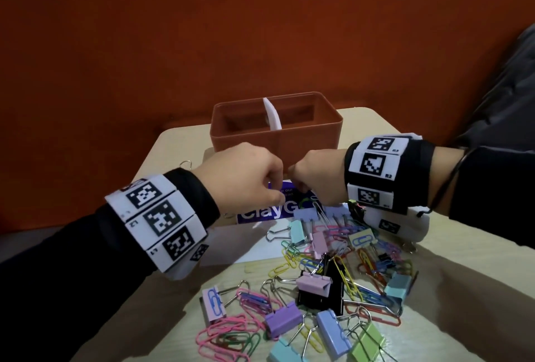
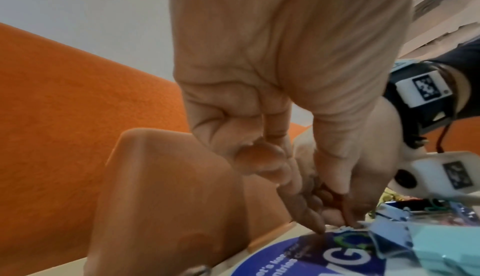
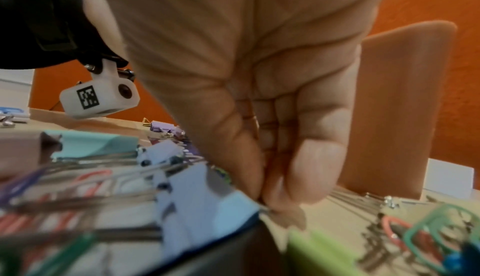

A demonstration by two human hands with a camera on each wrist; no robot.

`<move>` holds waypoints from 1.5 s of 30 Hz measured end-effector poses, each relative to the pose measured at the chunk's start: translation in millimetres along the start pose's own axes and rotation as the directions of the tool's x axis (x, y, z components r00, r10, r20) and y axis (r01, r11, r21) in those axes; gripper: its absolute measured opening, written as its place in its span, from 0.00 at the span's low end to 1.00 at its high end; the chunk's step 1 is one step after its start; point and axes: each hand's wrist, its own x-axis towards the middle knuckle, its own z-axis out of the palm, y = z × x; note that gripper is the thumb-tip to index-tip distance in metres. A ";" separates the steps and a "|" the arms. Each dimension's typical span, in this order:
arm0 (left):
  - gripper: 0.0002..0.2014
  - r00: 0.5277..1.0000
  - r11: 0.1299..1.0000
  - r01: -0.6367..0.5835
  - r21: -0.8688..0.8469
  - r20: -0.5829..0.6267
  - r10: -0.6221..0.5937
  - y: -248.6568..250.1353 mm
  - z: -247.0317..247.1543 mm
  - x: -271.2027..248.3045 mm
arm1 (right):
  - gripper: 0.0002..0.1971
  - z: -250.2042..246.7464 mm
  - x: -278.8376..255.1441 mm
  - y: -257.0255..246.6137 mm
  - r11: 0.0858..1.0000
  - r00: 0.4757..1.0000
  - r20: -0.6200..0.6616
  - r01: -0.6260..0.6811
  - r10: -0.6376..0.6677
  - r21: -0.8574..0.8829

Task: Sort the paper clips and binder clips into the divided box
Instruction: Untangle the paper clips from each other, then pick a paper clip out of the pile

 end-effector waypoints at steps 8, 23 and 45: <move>0.04 0.947 0.960 -0.211 -0.186 0.206 0.248 15.1 5.9 -15.7 | 0.19 1.7 3.4 5.3 0.997 0.999 -0.029 -0.015 0.017 0.071; 0.06 0.911 0.958 -0.266 -0.105 0.297 0.286 20.4 12.7 -22.9 | 0.09 5.9 7.1 9.1 0.992 1.000 -0.010 -0.017 0.019 0.124; 0.12 0.930 0.949 -0.298 -0.104 0.192 0.314 20.5 15.8 -18.0 | 0.06 10.3 -80.4 -8.4 0.846 0.988 -0.045 0.152 -0.150 0.512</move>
